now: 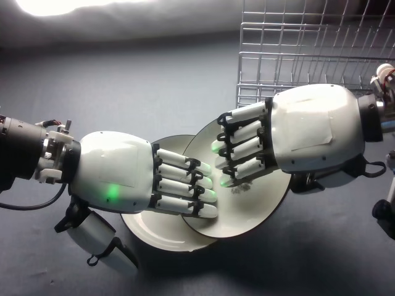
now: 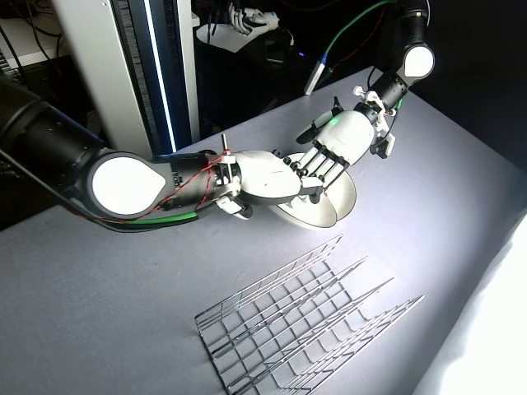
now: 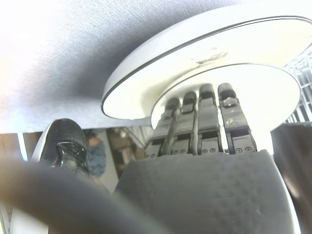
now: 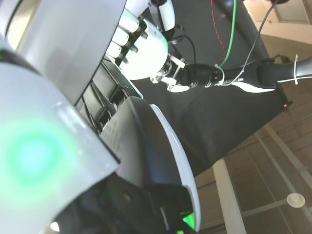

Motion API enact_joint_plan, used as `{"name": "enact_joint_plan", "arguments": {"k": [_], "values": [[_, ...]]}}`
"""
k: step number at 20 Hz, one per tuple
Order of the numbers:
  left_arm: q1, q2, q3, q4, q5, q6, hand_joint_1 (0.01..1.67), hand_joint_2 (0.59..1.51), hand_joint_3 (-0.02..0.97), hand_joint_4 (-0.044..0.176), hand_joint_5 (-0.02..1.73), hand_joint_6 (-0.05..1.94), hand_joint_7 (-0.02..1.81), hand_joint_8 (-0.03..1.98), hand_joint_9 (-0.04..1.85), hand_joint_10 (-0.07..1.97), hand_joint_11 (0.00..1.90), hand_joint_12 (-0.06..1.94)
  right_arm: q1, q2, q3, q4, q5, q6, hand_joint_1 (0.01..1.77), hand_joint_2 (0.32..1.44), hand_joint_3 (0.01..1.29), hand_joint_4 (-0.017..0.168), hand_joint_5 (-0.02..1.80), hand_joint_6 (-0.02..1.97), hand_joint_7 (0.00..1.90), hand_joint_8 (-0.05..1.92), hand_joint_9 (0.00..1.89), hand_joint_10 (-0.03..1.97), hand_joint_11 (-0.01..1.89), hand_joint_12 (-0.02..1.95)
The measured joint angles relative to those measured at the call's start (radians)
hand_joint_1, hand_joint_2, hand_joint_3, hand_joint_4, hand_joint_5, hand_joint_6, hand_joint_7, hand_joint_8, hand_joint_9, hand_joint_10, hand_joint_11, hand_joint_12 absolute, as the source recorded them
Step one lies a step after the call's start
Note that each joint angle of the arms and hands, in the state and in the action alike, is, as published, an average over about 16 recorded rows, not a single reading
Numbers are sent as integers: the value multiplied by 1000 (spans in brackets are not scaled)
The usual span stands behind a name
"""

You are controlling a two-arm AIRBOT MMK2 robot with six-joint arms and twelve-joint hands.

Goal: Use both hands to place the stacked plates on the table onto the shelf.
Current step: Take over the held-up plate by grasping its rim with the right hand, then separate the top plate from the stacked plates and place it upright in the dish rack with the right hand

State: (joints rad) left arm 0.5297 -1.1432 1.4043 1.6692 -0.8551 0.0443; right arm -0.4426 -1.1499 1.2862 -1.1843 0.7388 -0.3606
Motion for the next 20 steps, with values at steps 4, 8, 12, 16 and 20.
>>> {"name": "enact_joint_plan", "arguments": {"k": [4, 8, 12, 16, 20], "values": [[0, -1, 2, 0, -1, 0, 14, 1159, 9, -9, -11, -33, -4, -26, 22, 6, 15, 10, 2, -20, 8, 10, -10, -8, 1207, 974, 14, 1, 627, 15, 603, 12, 534, 30, 150, 1062], [-2, 0, 4, 2, -4, 0, 14, 1159, 9, -9, -11, -33, -4, -25, 22, 6, 15, 11, 5, -31, 12, 21, -13, -18, 1223, 980, 14, -2, 743, 60, 761, 50, 727, 55, 328, 1072], [-10, 6, 0, 7, -4, 1, 15, 1159, 9, -9, -11, -32, -2, -21, 21, 6, 14, 11, 8, -39, 14, 33, -11, -27, 1238, 972, 14, -6, 828, 160, 886, 153, 882, 210, 547, 1029], [-24, 28, -11, 2, 0, 2, 15, 1160, 10, -5, -7, -21, 4, -12, 21, 5, 15, 11, 16, -46, 14, 43, -5, -33, 1254, 959, 14, -8, 891, 275, 969, 265, 990, 434, 750, 957], [-48, 67, -34, -10, 5, 0, 15, 1161, 10, -2, -3, -7, 10, -4, 20, 5, 15, 12, 30, -49, 14, 48, -2, -36, 1269, 940, 14, -5, 920, 409, 1012, 384, 1040, 635, 874, 900]]}}
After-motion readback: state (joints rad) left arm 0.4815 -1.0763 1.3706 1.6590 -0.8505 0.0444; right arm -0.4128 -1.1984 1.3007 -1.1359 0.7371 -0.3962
